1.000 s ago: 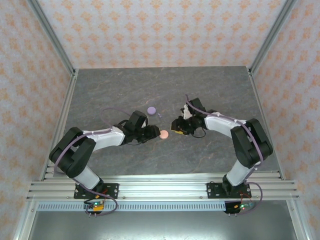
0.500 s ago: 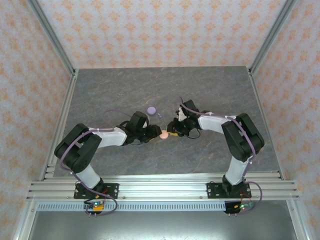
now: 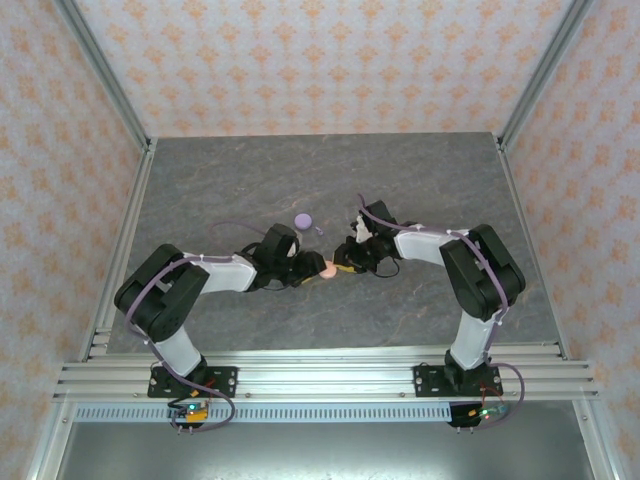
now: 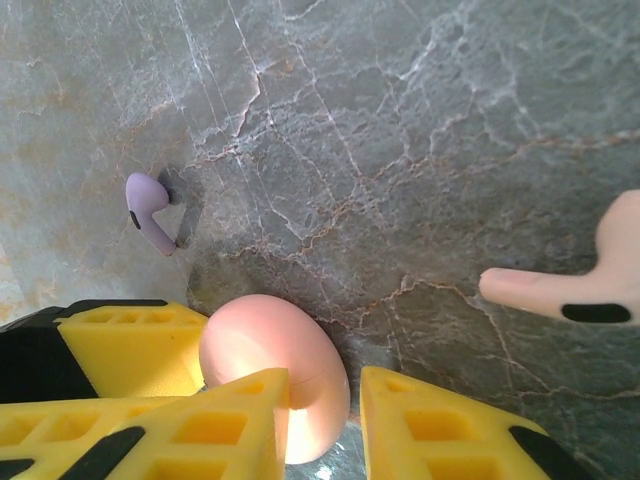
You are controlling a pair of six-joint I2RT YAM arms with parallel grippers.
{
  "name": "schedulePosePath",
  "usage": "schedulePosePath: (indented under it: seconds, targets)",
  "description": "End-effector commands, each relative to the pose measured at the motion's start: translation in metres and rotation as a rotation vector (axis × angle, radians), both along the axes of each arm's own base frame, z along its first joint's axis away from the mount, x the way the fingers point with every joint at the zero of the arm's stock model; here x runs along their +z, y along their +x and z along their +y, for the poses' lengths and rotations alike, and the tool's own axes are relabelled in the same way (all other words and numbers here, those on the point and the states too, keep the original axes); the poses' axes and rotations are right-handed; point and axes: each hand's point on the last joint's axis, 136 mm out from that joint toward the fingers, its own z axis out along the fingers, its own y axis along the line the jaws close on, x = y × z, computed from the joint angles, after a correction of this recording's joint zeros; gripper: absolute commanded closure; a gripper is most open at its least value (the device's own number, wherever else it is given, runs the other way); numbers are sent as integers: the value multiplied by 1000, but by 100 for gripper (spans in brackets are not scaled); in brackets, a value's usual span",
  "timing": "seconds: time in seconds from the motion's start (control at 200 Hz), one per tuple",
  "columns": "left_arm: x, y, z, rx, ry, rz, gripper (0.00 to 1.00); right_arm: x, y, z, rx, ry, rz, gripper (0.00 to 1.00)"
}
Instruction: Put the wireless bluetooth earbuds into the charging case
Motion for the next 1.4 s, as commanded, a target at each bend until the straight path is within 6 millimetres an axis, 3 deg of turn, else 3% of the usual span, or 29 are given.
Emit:
schedulePosePath:
  seconds: [0.0, 0.666, 1.211, 1.391]
  targets:
    - [-7, -4, -9, -14, -17, 18, 52, -4, 1, 1, -6, -3, 5, 74]
    - [-11, -1, -27, 6, -108, 41, 61, -8, -4, 0, -18, 4, 30, 75]
    - [13, 10, -28, 37, -138, -27, 63, -6, -8, 4, -42, 59, 49, 81]
    - [10, 10, -25, 47, -120, -24, 64, -6, -10, 4, -43, 62, 52, 82]
